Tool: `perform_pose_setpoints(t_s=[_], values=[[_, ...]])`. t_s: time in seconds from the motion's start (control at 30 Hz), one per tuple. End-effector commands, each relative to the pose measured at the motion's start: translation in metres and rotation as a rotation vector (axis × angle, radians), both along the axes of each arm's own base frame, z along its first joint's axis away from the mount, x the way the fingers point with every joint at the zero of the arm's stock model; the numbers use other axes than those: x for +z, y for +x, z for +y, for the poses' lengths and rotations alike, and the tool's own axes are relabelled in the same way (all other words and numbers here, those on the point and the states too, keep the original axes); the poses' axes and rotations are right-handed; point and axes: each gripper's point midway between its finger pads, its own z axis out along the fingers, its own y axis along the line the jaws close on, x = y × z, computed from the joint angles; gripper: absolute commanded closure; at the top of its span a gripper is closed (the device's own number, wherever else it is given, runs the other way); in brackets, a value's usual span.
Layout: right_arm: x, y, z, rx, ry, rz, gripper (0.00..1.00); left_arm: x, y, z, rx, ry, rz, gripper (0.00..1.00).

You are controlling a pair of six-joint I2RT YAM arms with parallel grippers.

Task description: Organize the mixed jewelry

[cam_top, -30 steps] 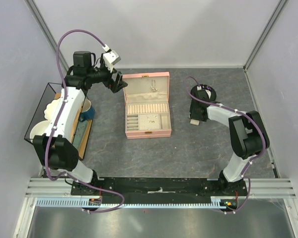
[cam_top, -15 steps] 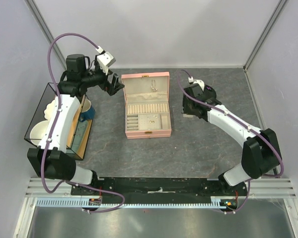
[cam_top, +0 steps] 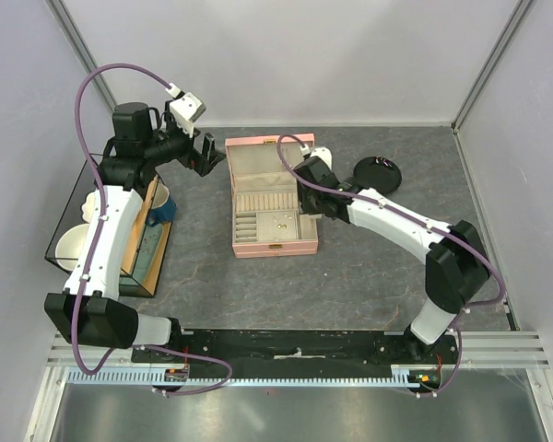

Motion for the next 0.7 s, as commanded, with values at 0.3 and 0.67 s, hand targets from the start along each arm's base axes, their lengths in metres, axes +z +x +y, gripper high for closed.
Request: perform_pose_setpoints(t_s=[0.3, 0.67], values=[[-0.025, -0.009, 0.030, 0.018, -0.018, 0.031, 0.74, 0.012, -0.003, 0.010, 0.041, -0.025, -0.033, 0.01], [-0.041, -0.021, 0.030, 0.015, -0.043, 0.057, 0.75, 0.014, -0.005, 0.011, 0.034, -0.030, -0.037, 0.01]])
